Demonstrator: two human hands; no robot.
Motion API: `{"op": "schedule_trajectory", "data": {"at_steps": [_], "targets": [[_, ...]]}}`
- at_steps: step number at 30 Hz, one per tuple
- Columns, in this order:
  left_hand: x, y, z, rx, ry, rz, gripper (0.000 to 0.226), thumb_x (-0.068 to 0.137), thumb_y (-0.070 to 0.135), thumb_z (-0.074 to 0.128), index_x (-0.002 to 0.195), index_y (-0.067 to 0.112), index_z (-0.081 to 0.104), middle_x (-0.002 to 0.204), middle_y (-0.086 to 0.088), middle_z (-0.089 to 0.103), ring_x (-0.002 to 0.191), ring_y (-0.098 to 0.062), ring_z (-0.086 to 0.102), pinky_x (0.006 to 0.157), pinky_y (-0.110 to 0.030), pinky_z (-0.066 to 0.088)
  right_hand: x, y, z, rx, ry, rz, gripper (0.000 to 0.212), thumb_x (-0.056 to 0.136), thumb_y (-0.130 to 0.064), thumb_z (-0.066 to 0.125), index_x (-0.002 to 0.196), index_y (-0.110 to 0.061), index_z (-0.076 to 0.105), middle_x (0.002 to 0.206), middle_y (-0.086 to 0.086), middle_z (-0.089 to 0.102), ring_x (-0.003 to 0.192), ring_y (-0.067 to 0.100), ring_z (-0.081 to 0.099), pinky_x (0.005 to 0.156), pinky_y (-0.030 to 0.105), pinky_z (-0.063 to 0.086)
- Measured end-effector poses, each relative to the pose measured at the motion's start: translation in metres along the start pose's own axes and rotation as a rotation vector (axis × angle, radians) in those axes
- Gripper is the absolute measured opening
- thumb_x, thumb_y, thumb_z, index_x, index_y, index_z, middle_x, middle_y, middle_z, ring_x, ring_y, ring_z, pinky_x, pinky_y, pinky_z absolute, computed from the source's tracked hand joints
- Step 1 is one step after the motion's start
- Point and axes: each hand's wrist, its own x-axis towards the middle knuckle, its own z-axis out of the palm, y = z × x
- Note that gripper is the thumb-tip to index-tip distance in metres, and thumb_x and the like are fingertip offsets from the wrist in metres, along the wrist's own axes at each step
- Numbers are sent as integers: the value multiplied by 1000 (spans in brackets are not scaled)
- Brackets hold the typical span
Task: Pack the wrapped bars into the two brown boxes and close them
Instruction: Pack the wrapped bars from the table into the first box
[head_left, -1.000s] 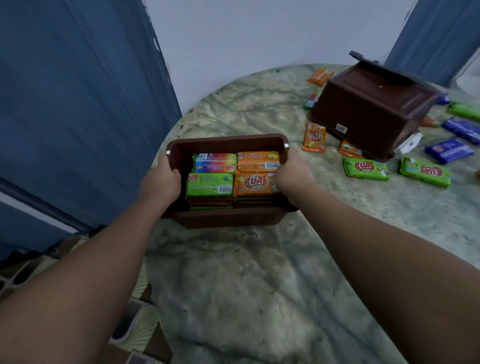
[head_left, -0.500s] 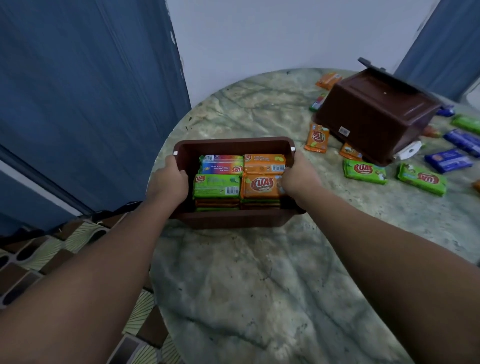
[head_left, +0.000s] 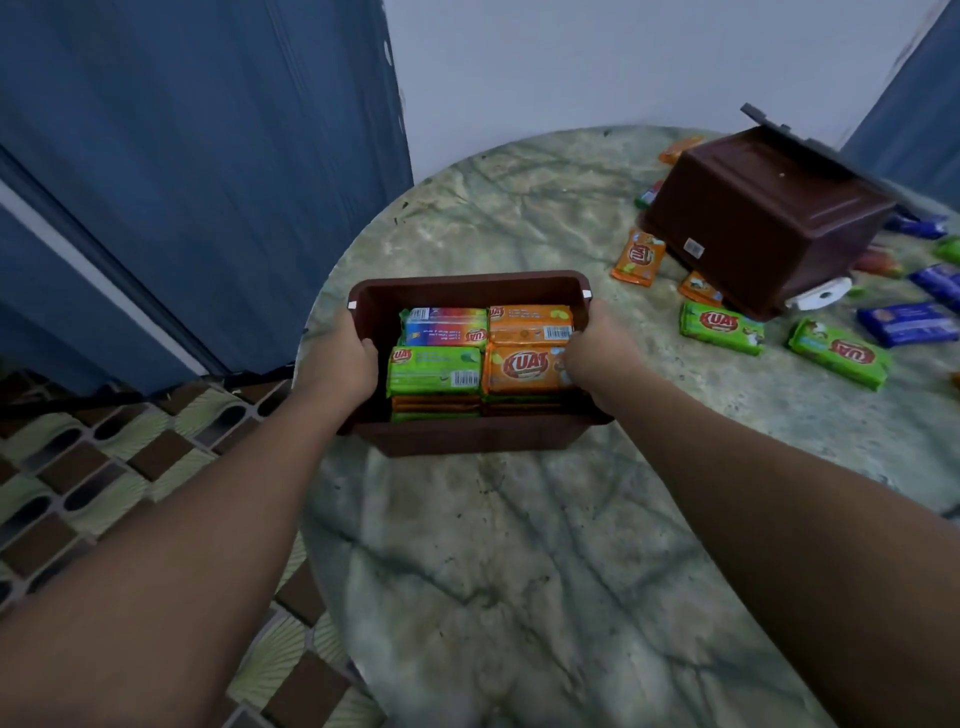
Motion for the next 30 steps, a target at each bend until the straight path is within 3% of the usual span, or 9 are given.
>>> {"op": "schedule_trajectory", "data": {"at_steps": [8, 18, 27, 30], "targets": [[-71, 6, 11, -36, 36, -73, 36, 101, 27, 47, 133, 11, 44, 124, -23, 59, 114, -43, 57, 91, -47, 46, -36, 30, -25, -65, -49, -69, 34, 95, -15, 48, 126, -29, 52, 108, 3, 64, 96, 26, 65, 84, 48, 60], [-94, 21, 9, 4, 26, -51, 30, 103, 25, 46, 126, 7, 45, 114, -26, 62, 106, -45, 60, 77, -41, 39, -57, 52, -36, -69, 1, -58, 34, 97, -13, 48, 129, -24, 51, 115, 6, 64, 102, 28, 63, 87, 47, 58], [-138, 33, 15, -56, -4, -54, 29, 103, 25, 44, 127, 8, 44, 112, -25, 63, 104, -44, 60, 75, -39, 37, -77, 89, -54, -94, 7, -54, 35, 102, -15, 47, 135, -26, 47, 112, 2, 62, 90, 22, 59, 59, 31, 41], [-156, 38, 20, -49, 5, -69, 33, 103, 26, 44, 131, 9, 43, 115, -25, 63, 106, -44, 59, 77, -41, 38, -82, 104, -64, -119, -21, -70, 30, 103, -17, 44, 132, -23, 46, 108, 3, 61, 88, 23, 60, 57, 31, 41]]}}
